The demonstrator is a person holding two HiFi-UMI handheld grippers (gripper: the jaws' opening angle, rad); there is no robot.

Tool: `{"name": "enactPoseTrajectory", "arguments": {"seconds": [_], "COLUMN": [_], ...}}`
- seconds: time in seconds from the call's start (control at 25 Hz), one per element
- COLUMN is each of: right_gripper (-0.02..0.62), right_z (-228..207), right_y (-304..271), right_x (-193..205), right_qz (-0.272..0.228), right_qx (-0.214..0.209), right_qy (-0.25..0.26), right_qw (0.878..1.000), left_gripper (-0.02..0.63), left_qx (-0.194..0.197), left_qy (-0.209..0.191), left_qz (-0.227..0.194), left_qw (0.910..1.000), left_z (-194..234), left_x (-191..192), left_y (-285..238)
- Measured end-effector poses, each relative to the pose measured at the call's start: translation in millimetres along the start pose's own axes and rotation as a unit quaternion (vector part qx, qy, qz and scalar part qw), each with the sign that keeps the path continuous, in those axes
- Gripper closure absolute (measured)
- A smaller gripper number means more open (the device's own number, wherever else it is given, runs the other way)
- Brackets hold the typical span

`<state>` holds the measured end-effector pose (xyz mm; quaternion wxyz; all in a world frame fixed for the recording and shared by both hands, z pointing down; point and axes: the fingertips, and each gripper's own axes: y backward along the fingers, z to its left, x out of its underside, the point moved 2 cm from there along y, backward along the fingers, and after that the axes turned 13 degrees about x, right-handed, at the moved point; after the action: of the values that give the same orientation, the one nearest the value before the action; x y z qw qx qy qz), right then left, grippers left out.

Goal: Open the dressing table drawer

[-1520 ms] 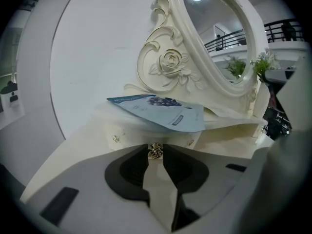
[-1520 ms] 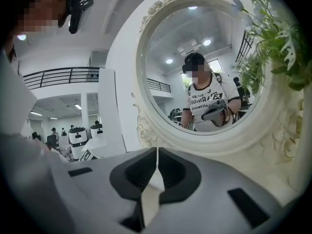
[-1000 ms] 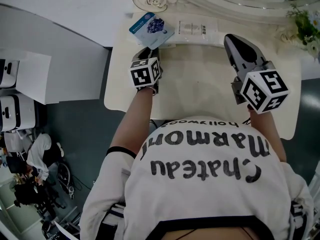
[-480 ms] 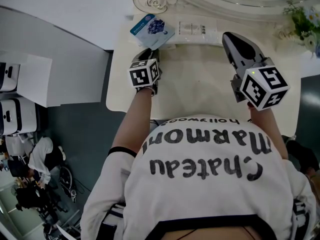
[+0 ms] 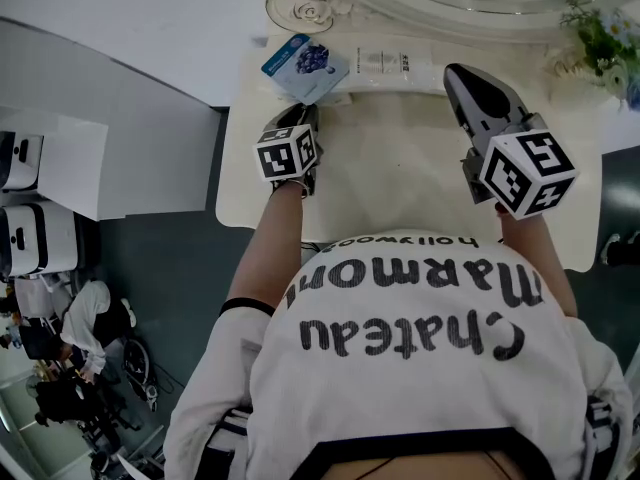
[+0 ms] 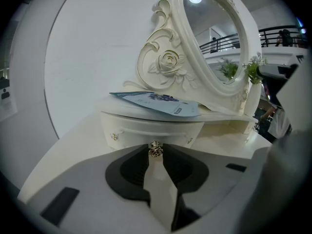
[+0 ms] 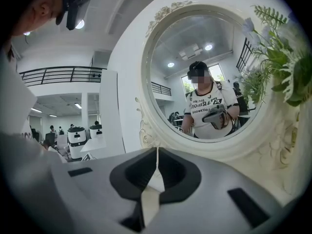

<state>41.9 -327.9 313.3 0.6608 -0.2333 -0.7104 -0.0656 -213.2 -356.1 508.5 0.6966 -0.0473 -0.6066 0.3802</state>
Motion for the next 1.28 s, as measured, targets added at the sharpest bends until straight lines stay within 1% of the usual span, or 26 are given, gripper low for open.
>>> {"name": "enactPoseTrajectory", "arguments": {"seconds": [0.68,1.28], "right_gripper": [0.568,0.568], "right_z": [11,14], "right_y": [3,7], "right_x": [0,0], "right_qz": [0.0,-0.002], "right_qx": [-0.017,-0.025], "right_qy": [0.001,0.002], "right_qw": [1.0,1.0], "left_gripper": [0.5,0.5], "left_qx": [0.008,0.007], "left_qy": [0.006,-0.009], "left_qz": [0.011,0.012], "left_qw": [0.9999,0.9999], "left_z": [-5,-9], "left_x": [14,19], "left_y": [12,17]}}
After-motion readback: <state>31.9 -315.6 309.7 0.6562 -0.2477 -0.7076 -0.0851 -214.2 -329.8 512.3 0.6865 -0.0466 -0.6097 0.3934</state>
